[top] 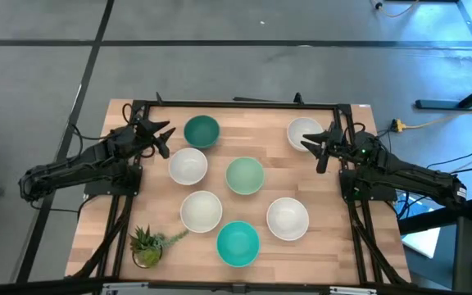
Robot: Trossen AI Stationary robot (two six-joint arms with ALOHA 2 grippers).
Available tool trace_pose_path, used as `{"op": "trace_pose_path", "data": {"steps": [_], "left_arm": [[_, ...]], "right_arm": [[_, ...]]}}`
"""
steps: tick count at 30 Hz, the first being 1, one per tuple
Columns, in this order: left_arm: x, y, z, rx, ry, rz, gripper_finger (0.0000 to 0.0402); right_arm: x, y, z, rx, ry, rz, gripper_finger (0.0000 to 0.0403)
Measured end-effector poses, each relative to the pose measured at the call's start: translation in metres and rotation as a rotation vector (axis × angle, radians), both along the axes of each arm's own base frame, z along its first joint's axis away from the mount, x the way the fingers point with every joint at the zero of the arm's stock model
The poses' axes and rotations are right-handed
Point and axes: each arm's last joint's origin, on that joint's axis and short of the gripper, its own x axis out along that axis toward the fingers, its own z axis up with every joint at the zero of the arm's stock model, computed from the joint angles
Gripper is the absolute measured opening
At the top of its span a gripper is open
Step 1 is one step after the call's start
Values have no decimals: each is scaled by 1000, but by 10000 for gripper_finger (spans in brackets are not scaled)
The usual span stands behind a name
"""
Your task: Nest bowls inside each other
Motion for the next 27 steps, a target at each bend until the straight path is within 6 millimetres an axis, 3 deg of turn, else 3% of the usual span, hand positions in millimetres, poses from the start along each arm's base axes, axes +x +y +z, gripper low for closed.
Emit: {"op": "trace_pose_path", "data": {"steps": [15, 23, 27], "left_arm": [[0, 0, 0, 0, 0, 0, 154], [0, 0, 0, 0, 0, 0, 154], [0, 0, 0, 0, 0, 0, 154]], "right_arm": [[0, 0, 0, -1, -1, 1, 129], [0, 0, 8, -150, -33, 5, 129], [0, 0, 11, -138, -66, 3, 129]]}}
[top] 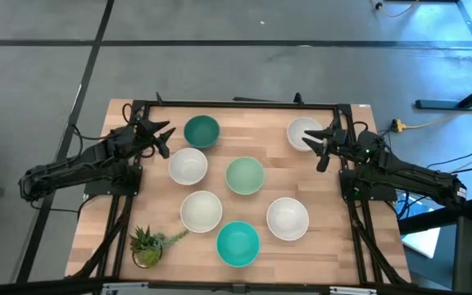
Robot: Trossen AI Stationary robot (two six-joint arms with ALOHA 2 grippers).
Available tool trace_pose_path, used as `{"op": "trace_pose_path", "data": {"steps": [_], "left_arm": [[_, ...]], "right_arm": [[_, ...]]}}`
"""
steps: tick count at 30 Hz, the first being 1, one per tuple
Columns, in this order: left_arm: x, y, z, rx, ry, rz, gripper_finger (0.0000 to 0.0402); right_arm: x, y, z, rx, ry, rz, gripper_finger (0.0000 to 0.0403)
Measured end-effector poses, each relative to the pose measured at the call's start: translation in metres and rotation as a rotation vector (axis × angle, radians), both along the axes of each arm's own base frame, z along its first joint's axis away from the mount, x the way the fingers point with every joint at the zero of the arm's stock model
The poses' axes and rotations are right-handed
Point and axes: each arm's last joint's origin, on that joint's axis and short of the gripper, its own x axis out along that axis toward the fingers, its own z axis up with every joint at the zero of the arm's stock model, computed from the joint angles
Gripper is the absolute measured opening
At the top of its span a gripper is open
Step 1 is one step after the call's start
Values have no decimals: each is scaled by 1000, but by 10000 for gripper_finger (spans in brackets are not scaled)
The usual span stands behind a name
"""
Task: Nest bowls inside each other
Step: Stack the white bowl on the light green bowl
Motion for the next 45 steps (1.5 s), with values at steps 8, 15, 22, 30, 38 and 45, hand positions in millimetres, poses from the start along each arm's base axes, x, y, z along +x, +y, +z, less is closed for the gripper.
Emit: {"op": "trace_pose_path", "data": {"steps": [8, 15, 22, 30, 38, 45], "left_arm": [[0, 0, 0, 0, 0, 0, 154], [0, 0, 0, 0, 0, 0, 154], [0, 0, 0, 0, 0, 0, 154], [0, 0, 0, 0, 0, 0, 154], [0, 0, 0, 0, 0, 0, 154], [0, 0, 0, 0, 0, 0, 154]], "right_arm": [[0, 0, 0, 75, -30, 2, 129], [0, 0, 2, -6, -15, 0, 129], [0, 0, 5, -21, -46, 0, 129], [-1, -1, 5, -3, -51, -53, 185], [-1, -2, 5, 58, -79, -67, 233], [-1, -2, 5, 53, -78, -67, 236]]}}
